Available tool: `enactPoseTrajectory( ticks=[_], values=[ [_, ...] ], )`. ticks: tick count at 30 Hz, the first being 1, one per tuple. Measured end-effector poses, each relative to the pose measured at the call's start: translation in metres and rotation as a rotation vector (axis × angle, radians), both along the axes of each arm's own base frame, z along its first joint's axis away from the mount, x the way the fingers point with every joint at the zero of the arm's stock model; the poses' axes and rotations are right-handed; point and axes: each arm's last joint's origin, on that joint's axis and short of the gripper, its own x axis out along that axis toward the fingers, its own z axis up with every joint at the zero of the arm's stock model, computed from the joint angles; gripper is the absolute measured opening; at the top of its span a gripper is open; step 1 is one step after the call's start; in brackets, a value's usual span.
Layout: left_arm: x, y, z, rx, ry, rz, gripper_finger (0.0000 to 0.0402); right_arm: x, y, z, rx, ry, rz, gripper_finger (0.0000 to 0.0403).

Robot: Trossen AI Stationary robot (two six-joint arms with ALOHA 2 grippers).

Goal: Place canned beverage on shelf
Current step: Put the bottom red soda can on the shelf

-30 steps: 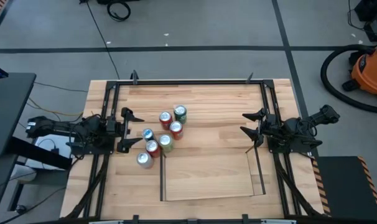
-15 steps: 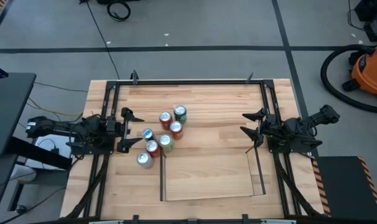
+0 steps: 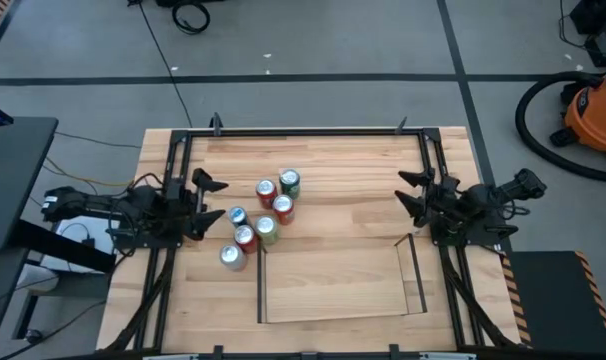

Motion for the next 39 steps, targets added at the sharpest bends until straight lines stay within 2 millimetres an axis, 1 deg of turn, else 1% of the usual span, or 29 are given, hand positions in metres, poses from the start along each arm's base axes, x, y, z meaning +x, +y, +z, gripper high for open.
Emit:
enactPoseTrajectory(
  ticks=[10, 13, 16, 19, 22, 25, 28, 30, 34, 39],
  values=[
    [-0.001, 0.001, 0.002, 0.126, -0.012, 0.079, 0.0368, -0.002, -0.001, 0.003, 0.069, -0.059, 0.007, 0.0348],
    [-0.002, 0.001, 0.005, 0.115, -0.046, 0.083, 0.0368, -0.002, -0.002, 0.004, 0.11, -0.083, 0.002, 0.0348],
    [-0.005, 0.001, 0.009, 0.105, -0.097, 0.084, 0.0368, -0.002, -0.002, 0.004, 0.105, -0.078, 0.0, 0.0348],
    [-0.006, 0.001, 0.013, 0.036, -0.135, 0.05, 0.0368, -0.001, -0.003, 0.003, 0.08, -0.059, -0.039, 0.0348],
    [-0.003, 0.001, 0.023, 0.018, -0.095, 0.037, 0.0368, 0.001, -0.007, 0.003, 0.014, -0.02, -0.117, 0.0348],
    [0.003, 0.0, 0.036, -0.01, -0.011, 0.02, 0.0368, 0.003, -0.013, 0.005, -0.034, -0.016, -0.187, 0.0348],
    [0.012, 0.0, 0.045, -0.048, 0.079, 0.03, 0.0368, 0.007, -0.018, 0.009, -0.098, -0.008, -0.183, 0.0348],
    [0.017, 0.0, 0.052, -0.065, 0.107, 0.03, 0.0368, 0.011, -0.02, 0.013, -0.11, -0.004, -0.161, 0.0347],
    [0.029, -0.001, 0.062, -0.086, 0.157, 0.025, 0.0368, 0.023, -0.025, 0.019, -0.112, 0.053, -0.144, 0.0347],
    [0.045, -0.002, 0.071, -0.068, 0.277, 0.045, 0.0368, 0.046, -0.028, 0.025, -0.104, 0.184, -0.145, 0.0347]
  ],
)
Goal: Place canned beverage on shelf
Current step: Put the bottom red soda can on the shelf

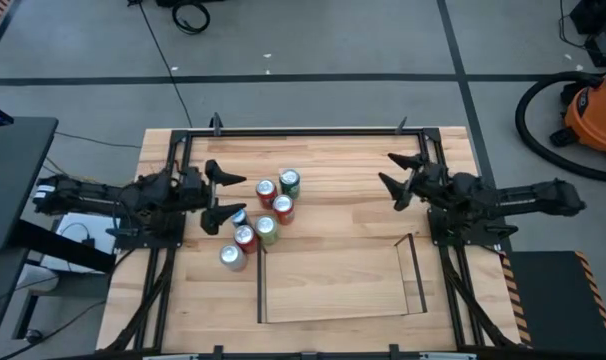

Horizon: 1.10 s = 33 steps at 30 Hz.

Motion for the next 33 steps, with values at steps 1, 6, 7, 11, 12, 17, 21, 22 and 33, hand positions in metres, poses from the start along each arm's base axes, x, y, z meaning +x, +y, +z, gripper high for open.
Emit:
enactPoseTrajectory(
  ticks=[1, 6, 7, 11, 12, 17, 21, 22, 33],
  values=[
    [0.003, 0.0, 0.002, 0.004, 0.019, 0.009, 0.0368, 0.006, 0.0, 0.002, 0.001, 0.031, 0.0, 0.0347],
    [0.012, 0.001, 0.003, 0.006, 0.07, 0.051, 0.0368, 0.038, -0.001, 0.017, 0.005, 0.233, 0.0, 0.0347],
    [0.012, 0.001, 0.003, 0.007, 0.072, 0.058, 0.0368, 0.046, -0.001, 0.021, 0.006, 0.274, -0.001, 0.0347],
    [0.012, 0.001, 0.003, 0.008, 0.076, 0.083, 0.0368, 0.075, -0.006, 0.035, 0.003, 0.432, -0.007, 0.0347],
    [0.012, 0.001, 0.003, 0.005, 0.077, 0.083, 0.0368, 0.082, -0.007, 0.038, 0.0, 0.464, 0.0, 0.0347],
    [0.012, 0.001, -0.001, -0.022, 0.111, 0.079, 0.0368, 0.118, -0.014, 0.046, -0.015, 0.581, 0.066, 0.0347],
    [0.012, 0.001, -0.005, -0.048, 0.145, 0.078, 0.0368, 0.142, -0.021, 0.048, -0.04, 0.656, 0.091, 0.0347],
    [0.011, 0.001, -0.005, -0.051, 0.151, 0.077, 0.0368, 0.148, -0.023, 0.049, -0.043, 0.672, 0.101, 0.0347],
    [0.002, 0.001, 0.004, -0.117, 0.242, 0.073, 0.0368, 0.201, -0.025, 0.043, -0.064, 0.83, 0.252, 0.0347]
  ],
)
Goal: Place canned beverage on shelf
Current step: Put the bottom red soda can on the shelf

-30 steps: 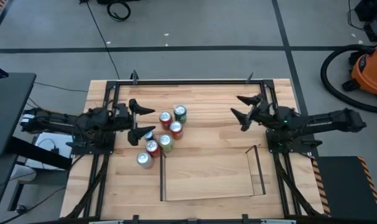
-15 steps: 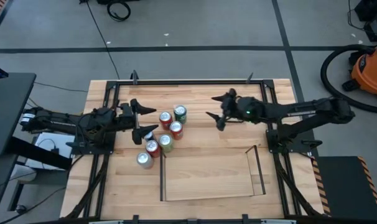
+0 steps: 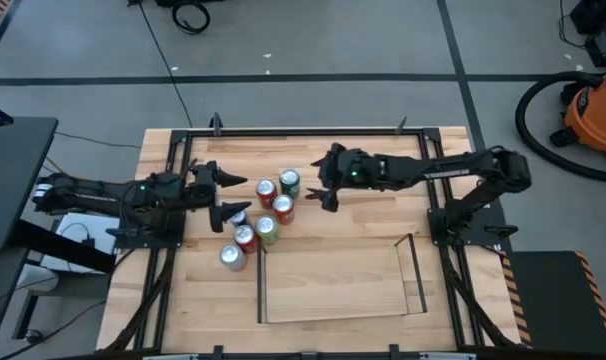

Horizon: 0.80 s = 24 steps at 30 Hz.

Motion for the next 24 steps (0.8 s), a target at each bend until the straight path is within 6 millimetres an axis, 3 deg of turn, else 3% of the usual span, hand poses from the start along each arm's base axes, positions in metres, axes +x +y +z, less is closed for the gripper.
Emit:
enactPoseTrajectory(
  ticks=[6, 11, 15, 24],
  values=[
    [-0.001, -0.005, 0.002, 0.004, 0.015, 0.011, 0.0368, 0.031, 0.012, -0.007, 0.006, 0.064, 0.098, 0.0349],
    [-0.001, -0.006, 0.001, 0.006, 0.015, 0.021, 0.0368, 0.054, 0.02, -0.016, -0.024, 0.127, 0.159, 0.0373],
    [-0.001, -0.006, 0.001, 0.006, 0.021, 0.022, 0.0368, 0.07, 0.02, -0.02, -0.017, 0.172, 0.173, 0.0397],
    [0.0, -0.006, 0.0, 0.005, 0.032, 0.022, 0.0368, 0.098, 0.02, -0.032, -0.033, 0.216, 0.222, 0.0399]
  ],
)
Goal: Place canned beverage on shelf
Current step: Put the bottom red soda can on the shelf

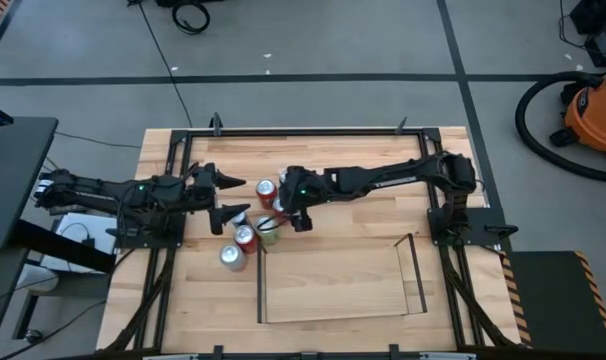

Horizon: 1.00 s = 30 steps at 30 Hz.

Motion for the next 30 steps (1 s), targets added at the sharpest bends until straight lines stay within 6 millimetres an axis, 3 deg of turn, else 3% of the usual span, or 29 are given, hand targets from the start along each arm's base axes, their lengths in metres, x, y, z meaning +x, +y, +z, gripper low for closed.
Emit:
enactPoseTrajectory(
  ticks=[18, 30],
  values=[
    [0.0, 0.0, -0.001, -0.013, 0.003, 0.002, 0.0368, 0.01, -0.017, -0.031, 0.079, 0.069, -0.01, 0.0366],
    [0.0, 0.0, 0.0, -0.018, 0.0, 0.003, 0.0368, 0.009, -0.018, -0.031, 0.127, 0.067, -0.08, 0.0328]
  ],
)
